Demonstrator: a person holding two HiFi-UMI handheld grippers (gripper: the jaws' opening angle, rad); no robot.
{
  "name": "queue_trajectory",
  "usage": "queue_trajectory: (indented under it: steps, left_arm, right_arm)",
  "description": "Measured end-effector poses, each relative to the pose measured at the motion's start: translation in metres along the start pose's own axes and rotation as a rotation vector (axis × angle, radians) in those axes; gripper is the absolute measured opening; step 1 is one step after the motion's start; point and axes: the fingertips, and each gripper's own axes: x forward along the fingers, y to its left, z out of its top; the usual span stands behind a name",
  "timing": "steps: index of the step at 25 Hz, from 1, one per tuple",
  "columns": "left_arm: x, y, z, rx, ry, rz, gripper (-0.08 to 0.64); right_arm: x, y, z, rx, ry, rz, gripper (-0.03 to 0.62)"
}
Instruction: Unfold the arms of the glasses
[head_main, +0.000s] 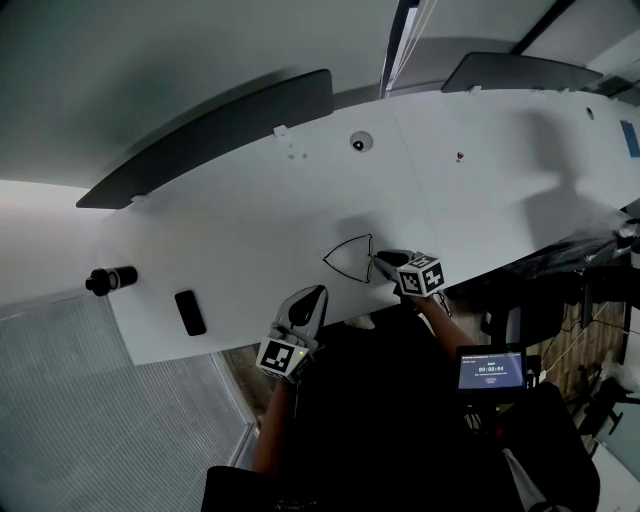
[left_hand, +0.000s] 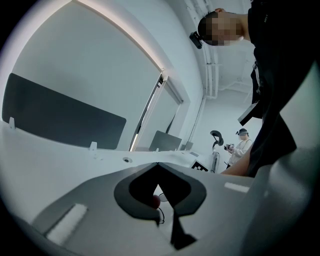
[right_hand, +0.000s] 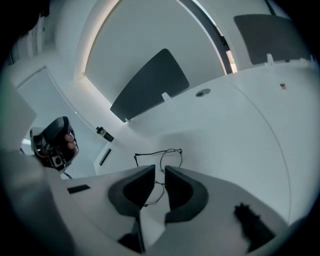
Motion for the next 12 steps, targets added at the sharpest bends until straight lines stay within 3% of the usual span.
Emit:
queue_trajectory:
  steps: [4, 6, 9, 12]
  left_arm:
    - [-0.003, 0.004, -0.004, 0.0, -0.004, 0.008, 0.003]
    - [-0.004, 0.004, -0.001, -0.009, 0.002, 0.018, 0.003]
    - [-0.007, 0.011, -0.003, 0.004, -0.015, 0.018, 0.003]
    - [-0.007, 0.015, -0.005, -0.039, -0.025, 0.022, 0.003]
  right_arm:
    - [0.007, 0.005, 0.013, -0.12, 0.063, -0.11, 0.063]
    - [0.011, 0.008, 0.014, -0.165, 0.107, -0.159, 0.102]
    - [0.017, 0.011, 0.019, -0.214, 0.153, -0.231, 0.136]
    - [0.024, 0.008, 0.02, -0.228, 0.18, -0.284, 0.136]
